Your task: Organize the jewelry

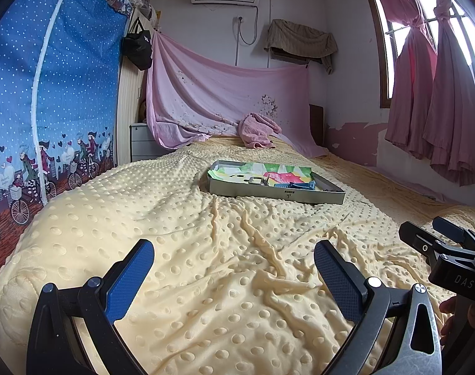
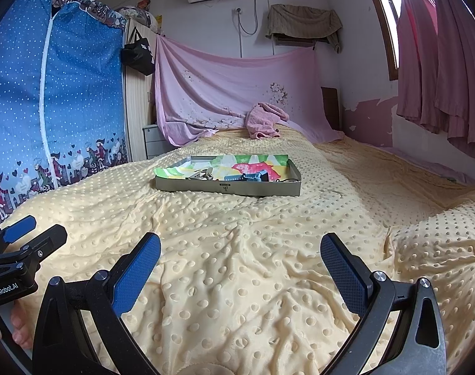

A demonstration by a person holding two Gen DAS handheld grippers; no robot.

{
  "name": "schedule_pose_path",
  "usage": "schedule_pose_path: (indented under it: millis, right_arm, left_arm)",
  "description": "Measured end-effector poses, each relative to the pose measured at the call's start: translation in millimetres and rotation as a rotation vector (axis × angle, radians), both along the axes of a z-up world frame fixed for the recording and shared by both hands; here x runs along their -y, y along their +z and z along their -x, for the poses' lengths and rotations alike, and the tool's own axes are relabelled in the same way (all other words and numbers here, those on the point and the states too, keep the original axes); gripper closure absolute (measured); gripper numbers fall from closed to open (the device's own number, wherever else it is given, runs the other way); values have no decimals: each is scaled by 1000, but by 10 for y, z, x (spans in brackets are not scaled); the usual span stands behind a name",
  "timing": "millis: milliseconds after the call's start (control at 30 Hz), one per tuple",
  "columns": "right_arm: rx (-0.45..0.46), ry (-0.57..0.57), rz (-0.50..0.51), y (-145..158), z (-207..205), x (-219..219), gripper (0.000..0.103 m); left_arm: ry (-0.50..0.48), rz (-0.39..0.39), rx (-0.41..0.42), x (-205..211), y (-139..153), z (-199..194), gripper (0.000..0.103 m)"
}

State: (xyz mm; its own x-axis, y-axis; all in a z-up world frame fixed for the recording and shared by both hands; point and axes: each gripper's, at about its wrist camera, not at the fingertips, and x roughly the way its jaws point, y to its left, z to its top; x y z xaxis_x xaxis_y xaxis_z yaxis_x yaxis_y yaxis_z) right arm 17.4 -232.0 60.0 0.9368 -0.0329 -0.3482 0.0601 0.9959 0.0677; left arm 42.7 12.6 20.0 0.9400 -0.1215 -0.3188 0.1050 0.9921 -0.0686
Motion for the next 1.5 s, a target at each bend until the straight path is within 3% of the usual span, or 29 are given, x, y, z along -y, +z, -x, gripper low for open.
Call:
schedule_pose_path:
  millis: [1500]
  right_arm:
    - [10, -1, 2, 20, 31, -16, 2]
  left_arm:
    - [0, -1, 2, 10, 1, 11, 0]
